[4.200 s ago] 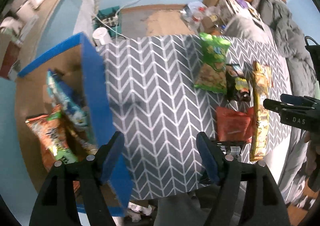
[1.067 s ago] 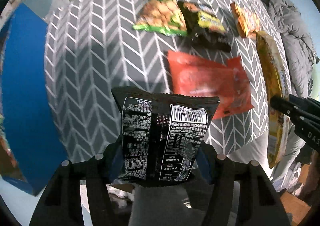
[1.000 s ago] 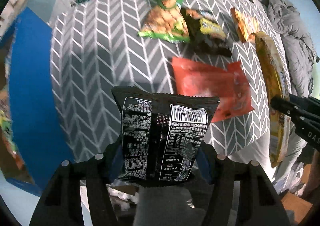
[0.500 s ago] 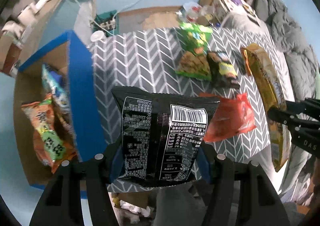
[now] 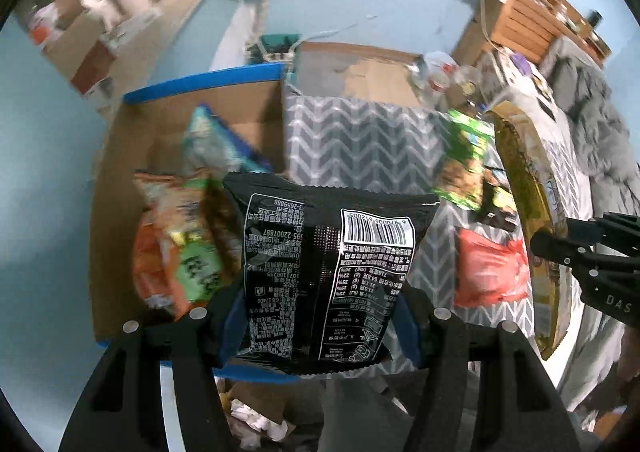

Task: Organize snacks
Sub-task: 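Lift both held packs and carry them over the cardboard box, then open both tools to drop the packs into the box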

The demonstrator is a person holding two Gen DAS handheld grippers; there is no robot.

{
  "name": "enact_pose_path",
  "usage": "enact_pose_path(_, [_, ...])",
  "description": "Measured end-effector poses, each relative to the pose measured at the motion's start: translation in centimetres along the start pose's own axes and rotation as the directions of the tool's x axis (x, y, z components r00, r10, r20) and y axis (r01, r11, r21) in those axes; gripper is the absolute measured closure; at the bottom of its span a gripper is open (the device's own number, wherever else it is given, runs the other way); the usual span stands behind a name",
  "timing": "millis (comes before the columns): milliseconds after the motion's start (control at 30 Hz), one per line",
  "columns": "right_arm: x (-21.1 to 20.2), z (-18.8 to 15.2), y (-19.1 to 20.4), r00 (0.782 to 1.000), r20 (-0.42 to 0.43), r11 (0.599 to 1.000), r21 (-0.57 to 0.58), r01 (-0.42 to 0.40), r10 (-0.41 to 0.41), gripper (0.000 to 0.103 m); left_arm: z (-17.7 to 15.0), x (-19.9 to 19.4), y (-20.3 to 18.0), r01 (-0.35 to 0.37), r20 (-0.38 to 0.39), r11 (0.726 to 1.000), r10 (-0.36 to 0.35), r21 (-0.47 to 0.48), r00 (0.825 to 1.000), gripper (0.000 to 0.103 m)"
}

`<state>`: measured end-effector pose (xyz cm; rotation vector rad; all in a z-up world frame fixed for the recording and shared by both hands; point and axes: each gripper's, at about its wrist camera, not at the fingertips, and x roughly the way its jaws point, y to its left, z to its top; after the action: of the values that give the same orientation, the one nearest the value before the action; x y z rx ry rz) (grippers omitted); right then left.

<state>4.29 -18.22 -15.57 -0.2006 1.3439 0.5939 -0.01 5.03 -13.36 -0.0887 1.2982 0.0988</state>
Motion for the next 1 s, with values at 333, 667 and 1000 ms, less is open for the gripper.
enact_pose_path(333, [2.0, 5.4, 7.8, 0.997, -0.008, 0.989, -0.132, -0.072, 0.071, 0.072, -1.0, -0.7, 7.1, -0.042, 0.013, 0.989, 0.045, -0.145, 0.999, 0.039])
enact_pose_path(667, [4.8, 9.7, 14.9, 0.990, -0.055, 0.969, -0.207, -0.136, 0.127, 0.072, -0.8, 0.2, 13.0, -0.078, 0.016, 0.967, 0.084, -0.242, 0.996, 0.039])
enact_pose_path(1000, [7.4, 13.1, 20.0, 0.985, -0.092, 0.961, -0.221, -0.165, 0.148, 0.072, -0.2, 1.6, 15.9, -0.086, 0.007, 0.953, 0.092, -0.291, 0.996, 0.039])
